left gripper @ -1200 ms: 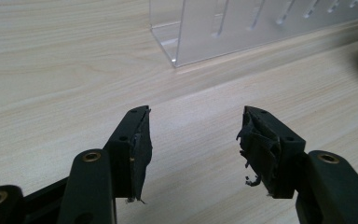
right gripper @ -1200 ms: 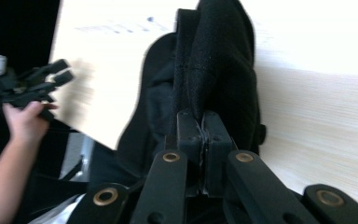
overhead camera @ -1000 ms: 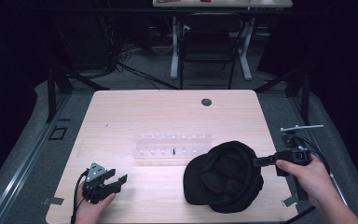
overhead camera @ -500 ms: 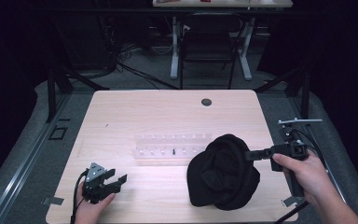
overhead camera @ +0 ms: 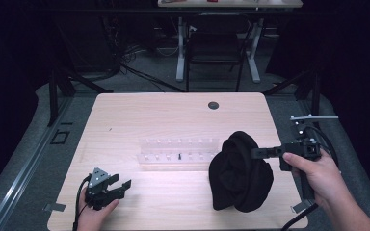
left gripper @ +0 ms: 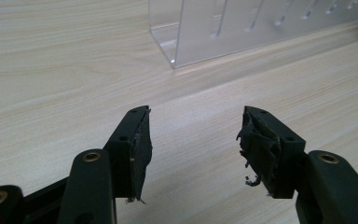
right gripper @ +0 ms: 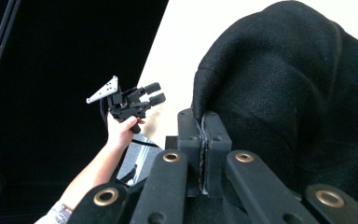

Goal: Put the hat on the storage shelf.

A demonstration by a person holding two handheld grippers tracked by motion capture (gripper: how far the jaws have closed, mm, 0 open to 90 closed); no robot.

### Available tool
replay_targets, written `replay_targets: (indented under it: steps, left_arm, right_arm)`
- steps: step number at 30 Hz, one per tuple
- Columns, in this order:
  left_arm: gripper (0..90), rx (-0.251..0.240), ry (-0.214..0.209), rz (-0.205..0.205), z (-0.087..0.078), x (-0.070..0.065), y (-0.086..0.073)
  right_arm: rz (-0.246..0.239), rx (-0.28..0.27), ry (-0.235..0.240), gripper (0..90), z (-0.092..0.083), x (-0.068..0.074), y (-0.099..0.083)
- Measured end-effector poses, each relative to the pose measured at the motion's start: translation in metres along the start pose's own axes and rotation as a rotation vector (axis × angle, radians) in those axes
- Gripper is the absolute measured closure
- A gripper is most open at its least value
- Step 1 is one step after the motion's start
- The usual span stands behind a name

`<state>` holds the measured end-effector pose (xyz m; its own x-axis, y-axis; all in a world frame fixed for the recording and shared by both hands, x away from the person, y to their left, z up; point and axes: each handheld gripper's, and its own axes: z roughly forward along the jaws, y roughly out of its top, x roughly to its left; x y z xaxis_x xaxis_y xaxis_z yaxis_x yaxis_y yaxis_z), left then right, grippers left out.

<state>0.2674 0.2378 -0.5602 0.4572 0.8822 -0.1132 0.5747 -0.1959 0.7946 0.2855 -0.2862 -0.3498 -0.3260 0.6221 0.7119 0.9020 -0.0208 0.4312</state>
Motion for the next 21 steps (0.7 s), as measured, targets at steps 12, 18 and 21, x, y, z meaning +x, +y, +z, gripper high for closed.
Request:
replay_targets:
  steps: [12,18,21]
  left_arm:
    - [43.3,0.001,-0.001,0.001,0.0,0.0,0.0]
    - [43.3,0.001,-0.001,0.001,0.0,0.0,0.0]
    - [43.3,0.0,-0.002,0.0,0.0,0.0,0.0]
  right_arm:
    - [-0.002,-0.058,0.011,88.5,-0.013,0.007,0.013]
    - [-0.016,-0.072,0.021,88.6,-0.014,0.017,0.021]
    - [-0.022,-0.075,0.024,88.6,-0.015,0.022,0.025]
